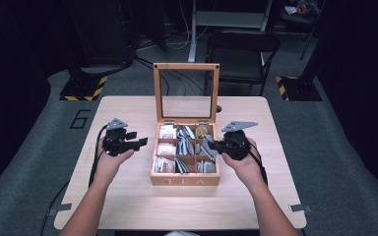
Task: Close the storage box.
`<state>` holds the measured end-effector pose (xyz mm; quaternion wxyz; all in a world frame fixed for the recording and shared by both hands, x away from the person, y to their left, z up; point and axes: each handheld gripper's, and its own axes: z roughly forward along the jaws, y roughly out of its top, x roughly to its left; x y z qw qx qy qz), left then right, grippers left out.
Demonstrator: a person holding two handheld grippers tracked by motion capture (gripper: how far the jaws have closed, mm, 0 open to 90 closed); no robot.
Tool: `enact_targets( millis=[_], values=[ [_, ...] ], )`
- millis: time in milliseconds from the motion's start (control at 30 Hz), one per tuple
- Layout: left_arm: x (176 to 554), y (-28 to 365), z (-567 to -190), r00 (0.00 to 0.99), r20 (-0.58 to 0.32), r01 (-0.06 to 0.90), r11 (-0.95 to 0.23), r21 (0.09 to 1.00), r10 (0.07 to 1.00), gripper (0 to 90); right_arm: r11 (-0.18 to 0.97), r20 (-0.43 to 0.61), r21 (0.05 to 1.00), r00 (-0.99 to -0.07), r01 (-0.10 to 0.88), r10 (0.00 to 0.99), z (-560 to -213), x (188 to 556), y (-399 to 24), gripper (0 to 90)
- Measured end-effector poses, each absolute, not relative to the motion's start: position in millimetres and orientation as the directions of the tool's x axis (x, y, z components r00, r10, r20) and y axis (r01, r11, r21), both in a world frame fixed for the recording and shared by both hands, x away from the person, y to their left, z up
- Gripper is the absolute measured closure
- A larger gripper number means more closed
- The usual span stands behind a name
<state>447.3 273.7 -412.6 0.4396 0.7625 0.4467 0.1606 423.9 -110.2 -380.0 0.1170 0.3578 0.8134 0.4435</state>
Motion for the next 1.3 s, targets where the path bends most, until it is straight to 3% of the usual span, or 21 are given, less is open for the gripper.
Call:
enact_targets(
  millis=[767, 1300],
  values=[
    [450, 277, -416, 0.542, -0.161, 0.555, -0.208, 0.805, 0.825, 41.8, 0.309, 0.103, 0.788, -0.609, 0.532, 0.787, -393, 438, -147, 89.8],
    [450, 278, -417, 0.536, -0.162, 0.56, -0.205, 0.803, 0.828, 41.6, 0.288, 0.087, 0.748, -0.518, 0.599, 0.851, -428, 457, -167, 89.6]
  ],
)
